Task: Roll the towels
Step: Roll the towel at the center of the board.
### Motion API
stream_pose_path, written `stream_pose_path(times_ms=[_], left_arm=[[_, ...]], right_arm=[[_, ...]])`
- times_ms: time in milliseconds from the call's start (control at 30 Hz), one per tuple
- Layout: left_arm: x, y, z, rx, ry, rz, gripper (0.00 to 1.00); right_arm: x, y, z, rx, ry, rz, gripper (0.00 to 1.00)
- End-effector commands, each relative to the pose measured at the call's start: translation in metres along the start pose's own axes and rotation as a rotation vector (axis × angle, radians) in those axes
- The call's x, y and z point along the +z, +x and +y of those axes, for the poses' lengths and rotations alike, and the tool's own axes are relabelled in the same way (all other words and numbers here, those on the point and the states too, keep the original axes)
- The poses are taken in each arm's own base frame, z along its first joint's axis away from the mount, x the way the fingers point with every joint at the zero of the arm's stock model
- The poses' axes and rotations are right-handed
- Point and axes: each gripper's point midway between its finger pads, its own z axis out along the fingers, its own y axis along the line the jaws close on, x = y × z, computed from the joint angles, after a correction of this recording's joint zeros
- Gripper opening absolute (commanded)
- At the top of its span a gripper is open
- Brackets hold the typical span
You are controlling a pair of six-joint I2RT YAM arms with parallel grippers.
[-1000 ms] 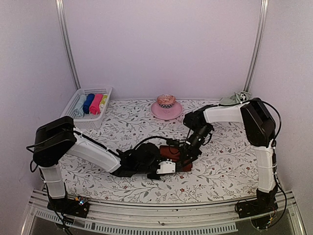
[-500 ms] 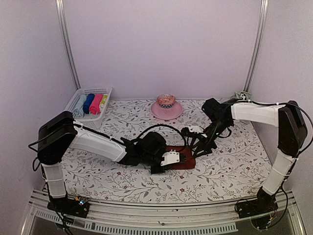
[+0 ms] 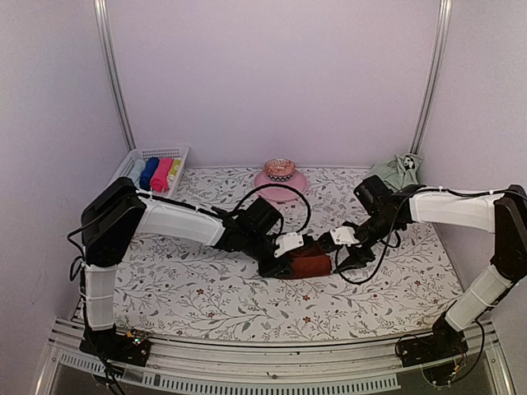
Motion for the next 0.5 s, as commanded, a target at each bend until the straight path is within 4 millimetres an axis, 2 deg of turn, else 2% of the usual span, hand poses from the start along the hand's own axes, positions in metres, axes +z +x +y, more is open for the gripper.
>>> stream_pose_path(times_ms=[0, 300, 467], left_arm=[[0.009, 0.028, -0.004, -0.097, 0.070, 0.094, 0.39], [0.009, 0.024, 0.000, -0.139, 0.101, 0.087, 0.40], [0.009, 0.025, 0.002, -0.151, 0.108, 0.083, 0.40]], right_arm=[[0.003, -0.009, -0.010, -0.100, 0.073, -0.026, 0.62], [0.034, -0.007, -0.008, -0.119, 0.084, 0.013, 0.62], [0.053, 0.003, -0.012, -0.094, 0.093, 0.063, 0.62]])
